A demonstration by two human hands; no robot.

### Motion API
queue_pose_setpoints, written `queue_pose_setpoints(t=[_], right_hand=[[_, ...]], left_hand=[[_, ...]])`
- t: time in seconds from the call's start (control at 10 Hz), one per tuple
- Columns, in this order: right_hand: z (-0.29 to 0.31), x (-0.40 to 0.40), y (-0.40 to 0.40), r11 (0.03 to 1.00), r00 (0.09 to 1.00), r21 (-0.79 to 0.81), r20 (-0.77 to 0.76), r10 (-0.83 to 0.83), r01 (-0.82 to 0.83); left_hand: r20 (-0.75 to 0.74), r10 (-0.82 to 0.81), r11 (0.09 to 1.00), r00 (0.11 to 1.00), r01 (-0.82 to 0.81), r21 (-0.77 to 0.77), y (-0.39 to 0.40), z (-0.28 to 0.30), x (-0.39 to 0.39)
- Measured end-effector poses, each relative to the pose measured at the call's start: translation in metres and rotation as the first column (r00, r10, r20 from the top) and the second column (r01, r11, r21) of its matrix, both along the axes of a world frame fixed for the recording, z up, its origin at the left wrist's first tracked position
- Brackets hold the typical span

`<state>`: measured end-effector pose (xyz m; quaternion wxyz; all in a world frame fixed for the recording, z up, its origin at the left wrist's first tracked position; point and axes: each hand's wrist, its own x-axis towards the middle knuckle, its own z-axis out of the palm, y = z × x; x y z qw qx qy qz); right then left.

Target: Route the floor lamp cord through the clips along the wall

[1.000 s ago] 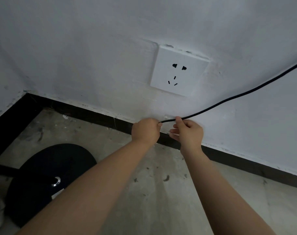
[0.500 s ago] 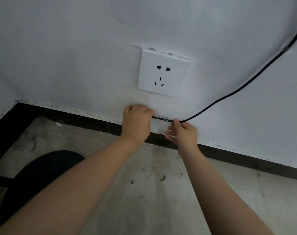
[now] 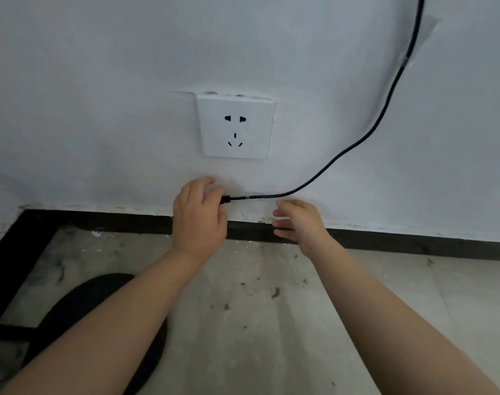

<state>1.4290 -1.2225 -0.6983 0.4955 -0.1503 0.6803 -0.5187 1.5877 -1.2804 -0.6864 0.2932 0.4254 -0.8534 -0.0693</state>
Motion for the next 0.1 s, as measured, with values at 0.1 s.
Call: queue_pose_setpoints(t=[0.1], right_hand=[[0.0102,-0.0003,0.0065,0.992,0.99,0.096,-0.101,0.097,-0.087]], left_hand=[[0.002,-0.009,0.994,1.0,0.009,-0.11,-0.0055,0.016,-0.0022]])
